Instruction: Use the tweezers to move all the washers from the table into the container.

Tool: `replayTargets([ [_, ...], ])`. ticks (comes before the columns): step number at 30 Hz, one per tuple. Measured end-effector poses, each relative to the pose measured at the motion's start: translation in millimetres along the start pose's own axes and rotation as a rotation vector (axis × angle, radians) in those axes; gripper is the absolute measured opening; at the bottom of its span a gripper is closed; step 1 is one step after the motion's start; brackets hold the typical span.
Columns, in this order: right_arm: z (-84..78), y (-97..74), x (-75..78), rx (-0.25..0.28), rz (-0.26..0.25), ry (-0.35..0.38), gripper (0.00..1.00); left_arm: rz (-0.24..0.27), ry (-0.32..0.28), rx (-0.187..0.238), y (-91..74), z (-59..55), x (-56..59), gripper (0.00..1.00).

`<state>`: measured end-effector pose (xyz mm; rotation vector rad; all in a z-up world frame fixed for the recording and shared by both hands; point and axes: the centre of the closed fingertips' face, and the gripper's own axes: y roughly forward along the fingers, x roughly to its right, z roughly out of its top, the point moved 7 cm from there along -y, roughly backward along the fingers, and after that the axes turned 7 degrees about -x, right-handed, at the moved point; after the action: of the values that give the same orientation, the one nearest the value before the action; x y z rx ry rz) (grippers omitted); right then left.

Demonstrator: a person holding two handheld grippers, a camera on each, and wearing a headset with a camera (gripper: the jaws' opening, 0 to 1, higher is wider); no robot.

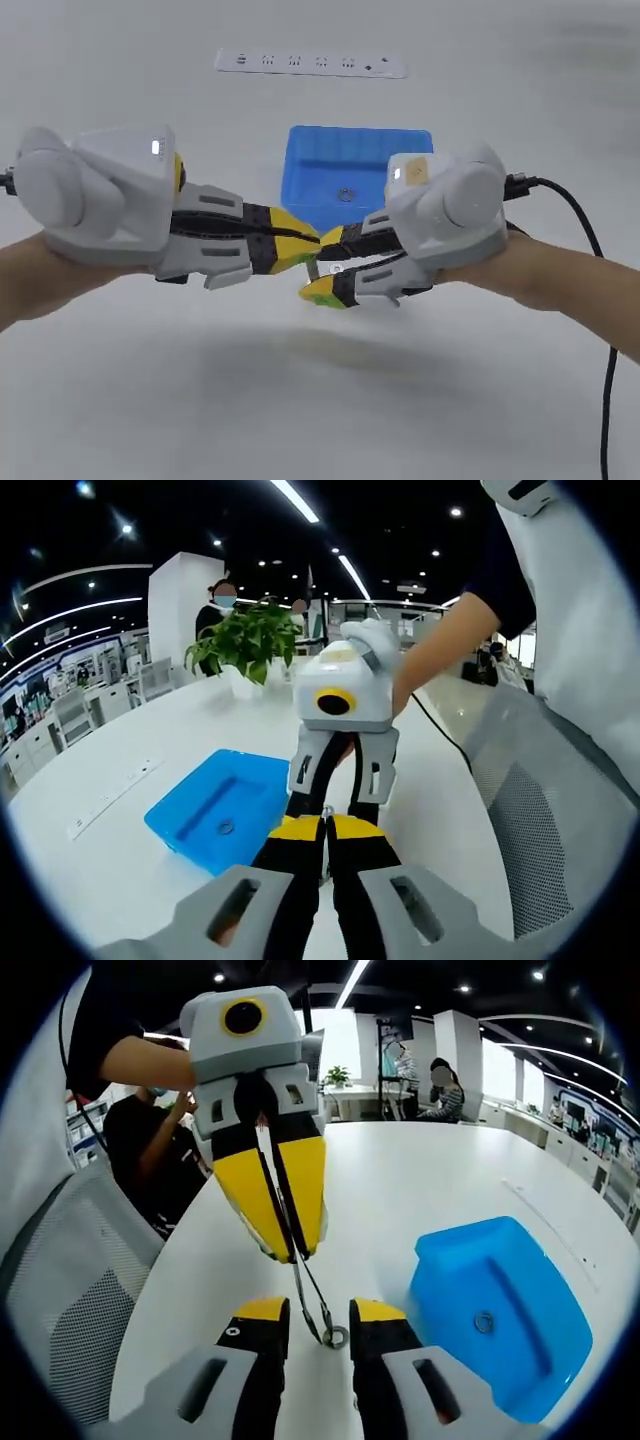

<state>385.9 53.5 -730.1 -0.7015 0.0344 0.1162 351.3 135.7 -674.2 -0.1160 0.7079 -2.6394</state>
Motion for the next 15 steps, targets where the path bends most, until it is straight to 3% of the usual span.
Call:
replayTargets([
  [7, -3.0, 4.4, -1.9, -0.066, 0.014, -0.082, 0.12, -0.004, -0.005, 0.003, 2.3, -0.3, -0.1, 0.05],
  [15, -0.8, 4.3, -3.5, -0.068, 0.018, -0.127, 0.1, 0.001, 0.007, -0.012, 2.1, -1.8, 0.4, 0.05],
])
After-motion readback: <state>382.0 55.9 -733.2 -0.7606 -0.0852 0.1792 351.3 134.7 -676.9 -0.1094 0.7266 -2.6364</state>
